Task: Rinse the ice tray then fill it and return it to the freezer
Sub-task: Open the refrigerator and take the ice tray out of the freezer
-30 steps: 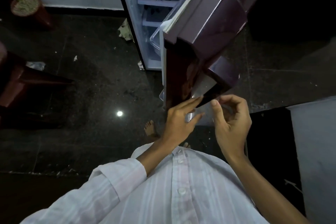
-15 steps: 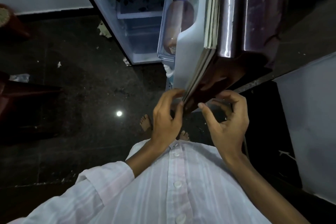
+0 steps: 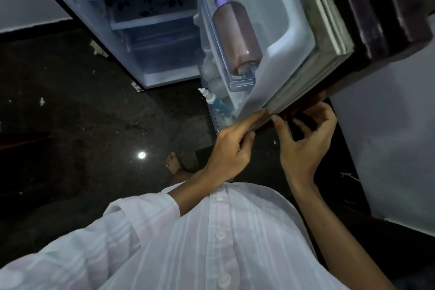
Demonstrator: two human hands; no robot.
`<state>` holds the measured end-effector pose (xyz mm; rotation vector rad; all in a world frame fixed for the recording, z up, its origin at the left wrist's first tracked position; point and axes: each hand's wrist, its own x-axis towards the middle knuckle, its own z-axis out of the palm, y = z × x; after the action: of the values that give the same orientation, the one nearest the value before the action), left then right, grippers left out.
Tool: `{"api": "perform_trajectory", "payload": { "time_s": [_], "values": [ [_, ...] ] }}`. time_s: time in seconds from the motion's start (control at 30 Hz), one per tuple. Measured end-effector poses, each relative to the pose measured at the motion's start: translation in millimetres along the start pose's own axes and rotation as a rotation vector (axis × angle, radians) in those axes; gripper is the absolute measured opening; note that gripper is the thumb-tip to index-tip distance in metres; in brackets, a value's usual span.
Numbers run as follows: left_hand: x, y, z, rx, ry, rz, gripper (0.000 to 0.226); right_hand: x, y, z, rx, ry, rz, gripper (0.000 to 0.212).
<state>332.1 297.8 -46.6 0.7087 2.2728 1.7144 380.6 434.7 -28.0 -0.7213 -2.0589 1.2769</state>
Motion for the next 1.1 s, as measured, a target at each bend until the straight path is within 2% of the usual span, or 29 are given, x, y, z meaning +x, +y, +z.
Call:
{"api": "perform_trajectory", "payload": {
  "time_s": [0.13,0.33,0.6,0.73,0.83,0.93,1.0,1.1],
  "values": [
    [22.0,-4.0,22.3,0.035,-0.118,-0.020,0.054,19.8,14.5,-15.2,-0.054,0.065,-0.008,0.073],
    [55.3,8.2,59.0,-0.021,-0.177,-0.030,0.053,48.7,33.7,-29.2,-0.081,0.156,0.066,0.056],
    [70.3,-1.6,78.3,0.077,-0.227,0.047,0.055,49.7,60.1,-30.8,-0.135,0.079,0.105,0.047],
    [61.4,-14.9,56.1,0.253,-0.144,0.115,0.050,33.4,60.7,-20.5,-0.261,-0.051,-0.022,0.041],
    [54.3,-31.5,32.7,0.386,-0.048,0.124,0.048,23.2,59.1,-0.1,-0.333,-0.240,-0.120,0.044],
    [50.3,-52.7,7.0,0.615,-0.016,0.174,0.050,18.6,61.3,31.4,-0.474,-0.445,-0.266,0.056],
    [47.9,-64.5,-10.7,0.768,-0.033,0.146,0.053,18.3,60.9,55.1,-0.557,-0.557,-0.327,0.065],
    [45.3,-75.2,-38.3,0.878,-0.011,-0.003,0.058,20.5,53.0,89.9,-0.640,-0.665,-0.388,0.072]
  ]
}}
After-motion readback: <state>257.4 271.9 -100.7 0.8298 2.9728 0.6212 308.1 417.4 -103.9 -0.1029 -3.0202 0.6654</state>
